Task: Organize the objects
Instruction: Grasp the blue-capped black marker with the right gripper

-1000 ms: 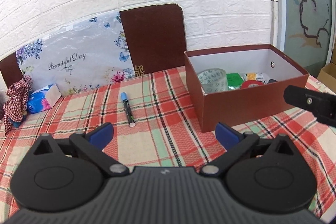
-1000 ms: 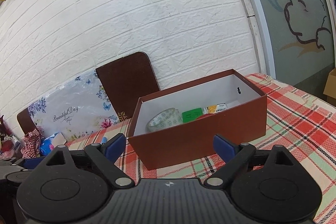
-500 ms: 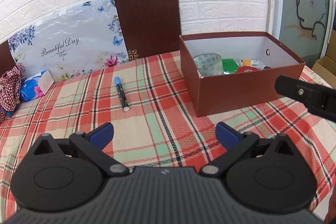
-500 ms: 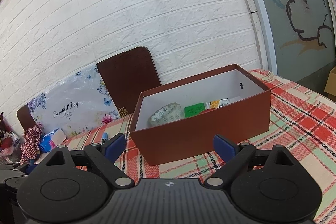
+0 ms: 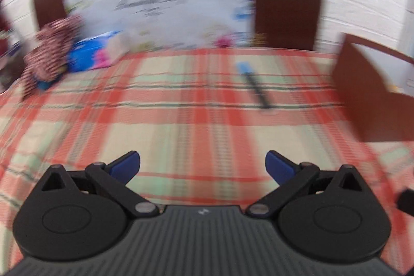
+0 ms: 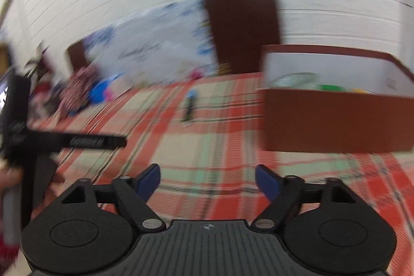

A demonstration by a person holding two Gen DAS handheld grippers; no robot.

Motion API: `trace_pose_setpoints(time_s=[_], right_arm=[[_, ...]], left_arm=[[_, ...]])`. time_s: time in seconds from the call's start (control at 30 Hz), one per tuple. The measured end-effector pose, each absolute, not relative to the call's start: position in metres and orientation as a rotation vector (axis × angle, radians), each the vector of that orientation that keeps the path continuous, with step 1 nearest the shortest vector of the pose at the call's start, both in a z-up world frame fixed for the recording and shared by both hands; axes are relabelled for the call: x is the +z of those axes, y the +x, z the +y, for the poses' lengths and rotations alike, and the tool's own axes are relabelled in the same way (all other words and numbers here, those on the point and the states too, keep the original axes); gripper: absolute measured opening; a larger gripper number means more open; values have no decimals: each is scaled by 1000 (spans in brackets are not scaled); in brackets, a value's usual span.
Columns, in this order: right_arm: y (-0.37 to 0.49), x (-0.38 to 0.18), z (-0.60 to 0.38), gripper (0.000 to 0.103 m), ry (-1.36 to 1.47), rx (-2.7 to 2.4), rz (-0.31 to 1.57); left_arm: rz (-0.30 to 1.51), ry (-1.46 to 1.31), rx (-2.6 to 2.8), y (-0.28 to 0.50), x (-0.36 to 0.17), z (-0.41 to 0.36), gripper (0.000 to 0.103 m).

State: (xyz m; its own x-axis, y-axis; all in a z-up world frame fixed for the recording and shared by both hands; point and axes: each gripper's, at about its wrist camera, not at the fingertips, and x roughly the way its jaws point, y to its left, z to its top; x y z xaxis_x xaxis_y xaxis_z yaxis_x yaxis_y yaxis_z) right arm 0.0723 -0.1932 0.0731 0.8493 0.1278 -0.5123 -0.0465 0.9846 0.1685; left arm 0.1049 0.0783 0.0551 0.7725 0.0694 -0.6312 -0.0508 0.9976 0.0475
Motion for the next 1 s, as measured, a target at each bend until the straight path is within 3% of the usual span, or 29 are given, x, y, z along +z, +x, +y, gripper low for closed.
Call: trace_pose_setpoints(time_s=[0.03, 0.1, 0.23, 0.43, 0.47, 0.5, 0.53, 1.0], right_arm=[[83, 71, -182, 50, 113, 128, 545], [112, 66, -165, 36, 39, 160, 529], [199, 55, -156, 34, 21, 118, 531], [303, 23, -149, 35, -70, 20, 610], [302, 19, -149, 33, -66, 15, 586], [299, 19, -148, 18, -62, 21, 578], [293, 19, -148, 16, -56, 28, 580], [98, 17, -183, 16, 131, 137, 627]], left_arm=[[693, 29, 133, 111, 46, 97, 103], [714, 7, 240, 119, 22, 131, 103], [610, -178, 246, 107, -2, 172, 103], [636, -98, 238, 119, -3, 158, 103], [635, -101, 238, 119, -4, 157, 103], [635, -97, 240, 120, -3, 156, 103], [635, -94, 242, 120, -4, 156, 103], [645, -67, 255, 123, -4, 152, 103]])
